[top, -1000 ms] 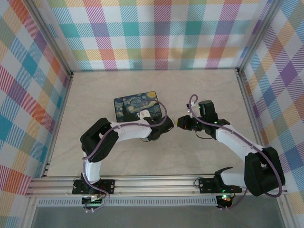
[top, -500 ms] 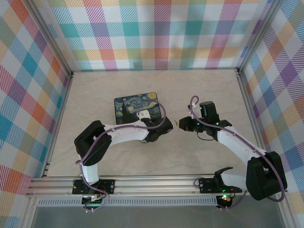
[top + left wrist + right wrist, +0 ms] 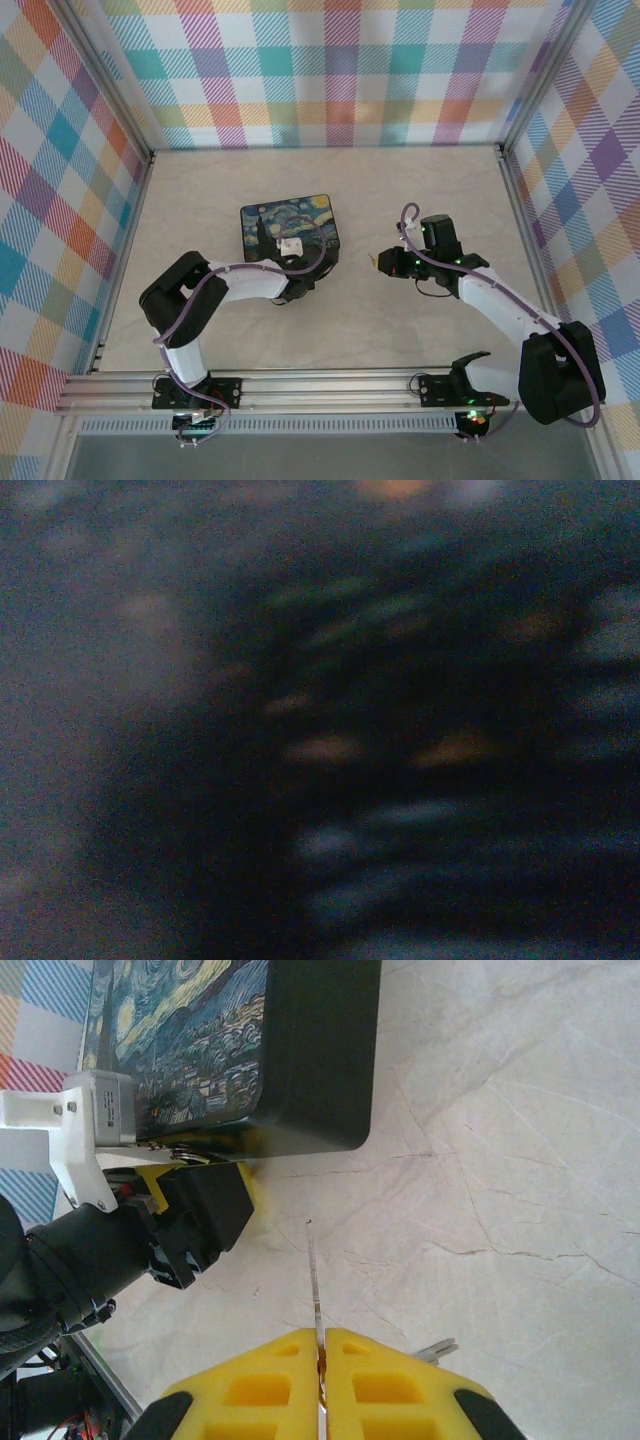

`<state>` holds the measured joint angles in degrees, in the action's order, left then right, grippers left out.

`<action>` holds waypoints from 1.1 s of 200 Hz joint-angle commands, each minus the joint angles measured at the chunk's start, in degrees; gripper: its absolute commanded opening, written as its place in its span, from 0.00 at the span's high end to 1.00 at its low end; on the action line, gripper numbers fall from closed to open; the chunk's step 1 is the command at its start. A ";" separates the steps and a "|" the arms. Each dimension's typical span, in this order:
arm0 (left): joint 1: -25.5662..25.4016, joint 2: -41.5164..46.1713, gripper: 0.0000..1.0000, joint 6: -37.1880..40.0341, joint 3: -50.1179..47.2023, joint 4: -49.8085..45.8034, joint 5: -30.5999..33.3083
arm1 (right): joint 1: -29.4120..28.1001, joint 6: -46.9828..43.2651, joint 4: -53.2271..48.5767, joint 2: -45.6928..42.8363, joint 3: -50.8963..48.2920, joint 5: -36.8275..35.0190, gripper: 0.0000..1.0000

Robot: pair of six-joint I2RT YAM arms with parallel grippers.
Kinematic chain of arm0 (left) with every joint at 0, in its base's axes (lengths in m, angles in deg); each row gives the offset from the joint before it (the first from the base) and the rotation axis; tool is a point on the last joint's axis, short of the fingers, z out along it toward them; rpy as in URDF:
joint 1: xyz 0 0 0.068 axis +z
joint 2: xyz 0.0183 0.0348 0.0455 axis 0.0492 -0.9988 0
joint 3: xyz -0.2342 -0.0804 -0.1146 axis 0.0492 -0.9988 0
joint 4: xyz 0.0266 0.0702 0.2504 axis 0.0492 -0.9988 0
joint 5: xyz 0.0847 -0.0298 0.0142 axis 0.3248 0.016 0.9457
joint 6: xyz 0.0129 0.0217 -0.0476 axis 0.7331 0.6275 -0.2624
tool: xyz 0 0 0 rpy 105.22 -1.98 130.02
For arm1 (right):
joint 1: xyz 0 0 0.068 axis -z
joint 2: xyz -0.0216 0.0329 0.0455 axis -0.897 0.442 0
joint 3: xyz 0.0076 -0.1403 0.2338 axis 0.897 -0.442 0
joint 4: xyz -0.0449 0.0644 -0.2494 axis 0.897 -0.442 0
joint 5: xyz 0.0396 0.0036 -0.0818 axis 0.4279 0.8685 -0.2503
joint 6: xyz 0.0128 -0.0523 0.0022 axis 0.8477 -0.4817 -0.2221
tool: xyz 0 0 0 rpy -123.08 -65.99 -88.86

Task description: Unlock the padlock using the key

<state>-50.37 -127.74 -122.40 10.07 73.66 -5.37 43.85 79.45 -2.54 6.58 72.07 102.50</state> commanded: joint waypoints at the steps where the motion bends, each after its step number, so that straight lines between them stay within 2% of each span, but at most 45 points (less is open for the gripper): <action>1: 0.45 1.31 0.44 3.72 -0.80 6.53 -1.72 | -0.22 0.46 0.35 -0.33 0.20 0.73 0.92; 68: 0.53 0.94 0.45 5.84 0.68 5.39 1.37 | -0.29 1.56 1.27 -0.26 0.06 1.92 0.92; 107: 0.53 0.77 0.55 4.61 0.47 6.11 2.29 | -0.23 2.09 2.12 -0.29 -0.78 2.27 0.91; 178: -0.07 -0.41 0.54 0.83 2.62 4.72 5.91 | -0.39 2.63 3.78 0.24 -1.74 3.11 0.91; 220: -0.19 -2.51 0.59 -0.30 3.73 4.71 6.51 | -0.38 2.54 3.81 -0.02 -2.14 3.22 0.91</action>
<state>-50.37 -128.04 -121.28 12.13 78.05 -1.50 43.80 81.66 0.30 6.60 70.85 104.44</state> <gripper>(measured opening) 0.419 0.088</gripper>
